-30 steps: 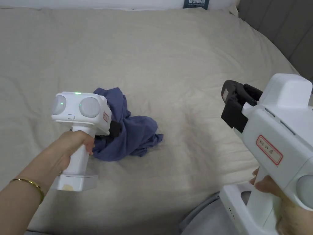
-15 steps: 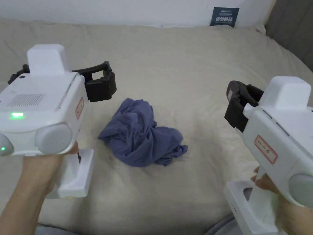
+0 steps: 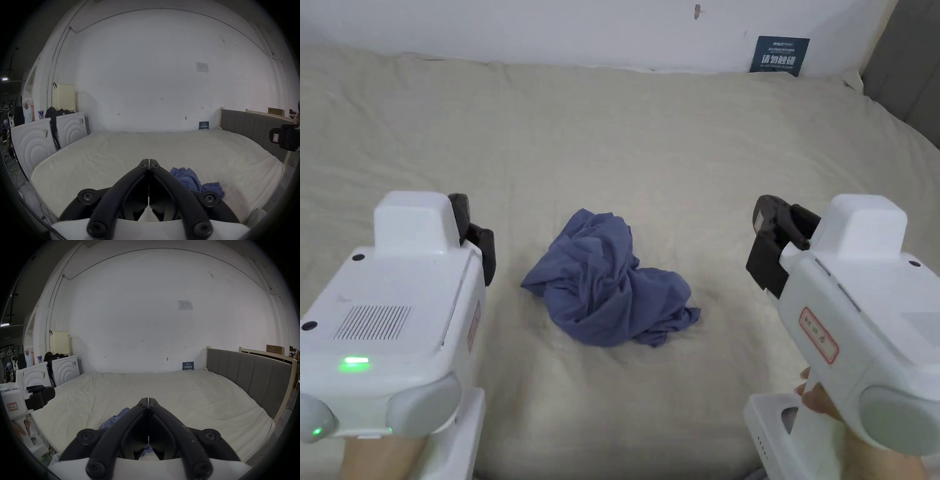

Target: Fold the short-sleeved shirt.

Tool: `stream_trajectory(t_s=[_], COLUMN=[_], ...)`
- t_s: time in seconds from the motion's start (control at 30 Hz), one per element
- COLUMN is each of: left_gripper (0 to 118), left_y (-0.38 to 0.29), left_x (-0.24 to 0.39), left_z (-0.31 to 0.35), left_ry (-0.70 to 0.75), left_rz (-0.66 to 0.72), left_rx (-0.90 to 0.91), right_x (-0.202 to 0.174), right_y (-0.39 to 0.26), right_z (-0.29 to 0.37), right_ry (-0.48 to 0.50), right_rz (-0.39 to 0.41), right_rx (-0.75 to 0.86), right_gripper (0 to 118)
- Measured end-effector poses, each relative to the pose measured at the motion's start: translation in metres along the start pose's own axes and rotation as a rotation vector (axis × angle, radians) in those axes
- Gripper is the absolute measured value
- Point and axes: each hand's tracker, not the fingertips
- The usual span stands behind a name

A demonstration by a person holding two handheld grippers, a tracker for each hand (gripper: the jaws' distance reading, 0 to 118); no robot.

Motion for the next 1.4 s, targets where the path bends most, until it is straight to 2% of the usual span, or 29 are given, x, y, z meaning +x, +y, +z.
stream_trajectory(t_s=[0.47,0.53,0.57,0.63,0.7,0.77,0.8,0.9,1.07,1.13,1.2,1.3,1.4], left_gripper=[0,1,5,31,76,111,118,118,118,115,104,102,102], left_y=[-0.001,0.004,0.008,0.014,0.022,0.029,0.030,0.035,0.018,0.005,-0.008,-0.032,-0.052], left_x=[0.013,0.013,0.013,0.010,0.008,0.004,0.002,0.006,0.035,0.050,0.063,0.081,0.095], left_z=[-0.019,-0.034,-0.046,-0.070,-0.101,-0.134,-0.150,-0.215,-0.313,-0.340,-0.368,-0.395,-0.411], left_ry=[-0.029,-0.060,-0.091,-0.100,-0.133,-0.225,-0.245,-0.251,-0.193,-0.183,-0.195,-0.173,-0.182], left_rz=[-0.010,-0.013,-0.017,-0.006,0.035,0.117,0.142,0.150,0.059,0.039,0.023,0.007,0.018], left_rx=[-0.056,-0.113,-0.151,-0.198,-0.277,-0.325,-0.355,-0.487,-0.682,-0.713,-0.787,-0.886,-0.911], right_x=[0.002,0.003,0.003,0.005,0.006,0.007,0.008,0.009,0.013,0.016,0.021,0.028,0.037], right_y=[-0.002,-0.002,-0.002,-0.002,-0.001,-0.002,-0.002,-0.006,-0.022,-0.028,-0.036,-0.045,-0.053], right_z=[-0.012,-0.018,-0.020,-0.025,-0.031,-0.038,-0.041,-0.053,-0.074,-0.084,-0.092,-0.103,-0.111], right_ry=[0.001,0.004,0.005,0.004,0.008,0.008,0.010,0.020,0.025,0.021,0.018,0.000,-0.015], right_rz=[0.001,0.003,0.004,0.001,-0.006,-0.007,-0.005,-0.002,-0.023,-0.026,-0.031,-0.037,-0.050], right_rx=[-0.028,-0.036,-0.038,-0.043,-0.050,-0.058,-0.062,-0.083,-0.152,-0.193,-0.224,-0.265,-0.287], right_gripper=[2,2,2,2,2,2,2,2,2,2,2,2,2])
